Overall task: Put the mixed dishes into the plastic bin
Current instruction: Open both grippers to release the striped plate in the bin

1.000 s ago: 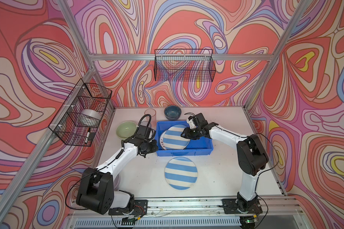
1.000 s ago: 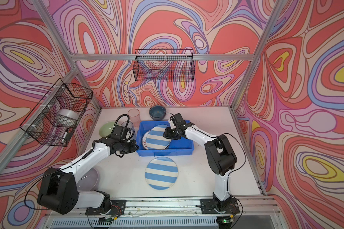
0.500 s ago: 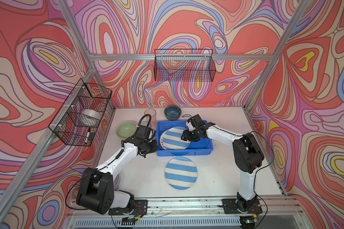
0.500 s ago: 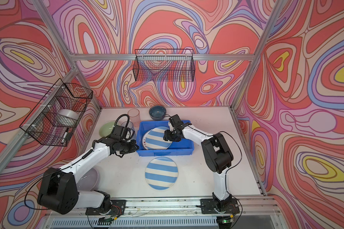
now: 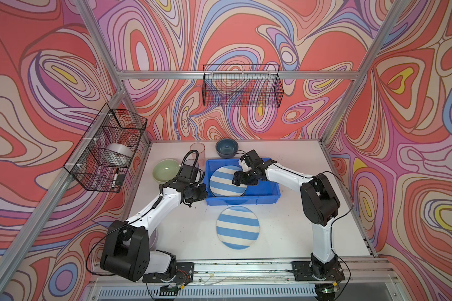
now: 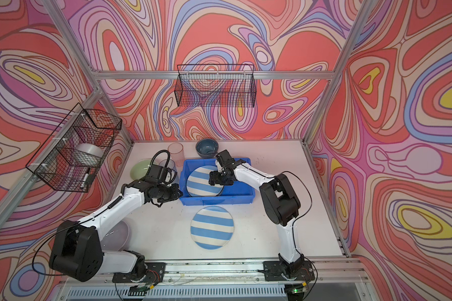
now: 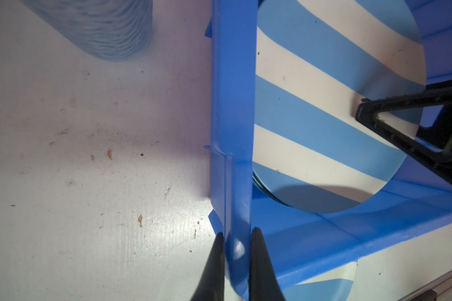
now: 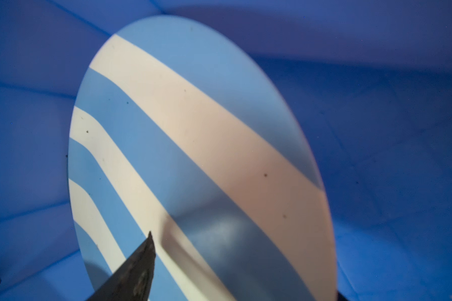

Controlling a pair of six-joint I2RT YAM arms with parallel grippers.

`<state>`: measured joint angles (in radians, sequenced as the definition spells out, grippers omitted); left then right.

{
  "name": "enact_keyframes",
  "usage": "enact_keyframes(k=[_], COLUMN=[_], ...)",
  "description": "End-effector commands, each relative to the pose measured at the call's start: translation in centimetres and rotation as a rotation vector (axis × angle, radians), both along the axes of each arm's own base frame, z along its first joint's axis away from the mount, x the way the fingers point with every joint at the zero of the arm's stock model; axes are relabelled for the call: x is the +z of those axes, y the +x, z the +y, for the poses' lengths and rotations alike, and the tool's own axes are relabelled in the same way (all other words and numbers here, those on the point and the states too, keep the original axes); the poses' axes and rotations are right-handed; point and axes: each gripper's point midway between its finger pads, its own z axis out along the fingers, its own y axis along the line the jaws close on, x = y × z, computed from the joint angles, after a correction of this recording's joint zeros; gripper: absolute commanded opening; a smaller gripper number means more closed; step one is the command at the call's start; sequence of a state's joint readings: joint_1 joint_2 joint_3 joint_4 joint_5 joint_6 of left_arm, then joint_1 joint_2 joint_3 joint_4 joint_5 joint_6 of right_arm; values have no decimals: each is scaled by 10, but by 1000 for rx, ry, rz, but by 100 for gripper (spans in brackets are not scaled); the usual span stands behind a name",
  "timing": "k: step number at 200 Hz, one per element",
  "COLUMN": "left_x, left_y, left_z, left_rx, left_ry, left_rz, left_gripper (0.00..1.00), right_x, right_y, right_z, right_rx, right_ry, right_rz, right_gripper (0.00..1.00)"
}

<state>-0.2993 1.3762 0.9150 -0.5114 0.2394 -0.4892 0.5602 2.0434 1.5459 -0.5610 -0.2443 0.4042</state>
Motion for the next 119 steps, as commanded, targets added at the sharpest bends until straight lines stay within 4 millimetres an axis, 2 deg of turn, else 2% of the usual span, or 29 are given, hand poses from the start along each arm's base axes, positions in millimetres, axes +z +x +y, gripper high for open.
enact_keyframes(k=[1, 51, 105, 119], left_x=[14, 13, 15, 14], left_y=[12, 12, 12, 11], left_z=[-8, -9, -8, -8], left_rx=[-25, -28, -28, -29], left_ry=[-34, -36, -33, -31], left_rz=[-46, -45, -49, -46], left_gripper=[10, 10, 10, 10], right_x=[-5, -3, -5, 1], right_y=[-3, -9, -12, -14], right_z=[-4, -15, -16, -12], right_rx=[19, 34, 50, 57], right_ry=[-58, -118, -129, -95], right_rz=[7, 11, 22, 14], right_gripper=[77, 88, 90, 91])
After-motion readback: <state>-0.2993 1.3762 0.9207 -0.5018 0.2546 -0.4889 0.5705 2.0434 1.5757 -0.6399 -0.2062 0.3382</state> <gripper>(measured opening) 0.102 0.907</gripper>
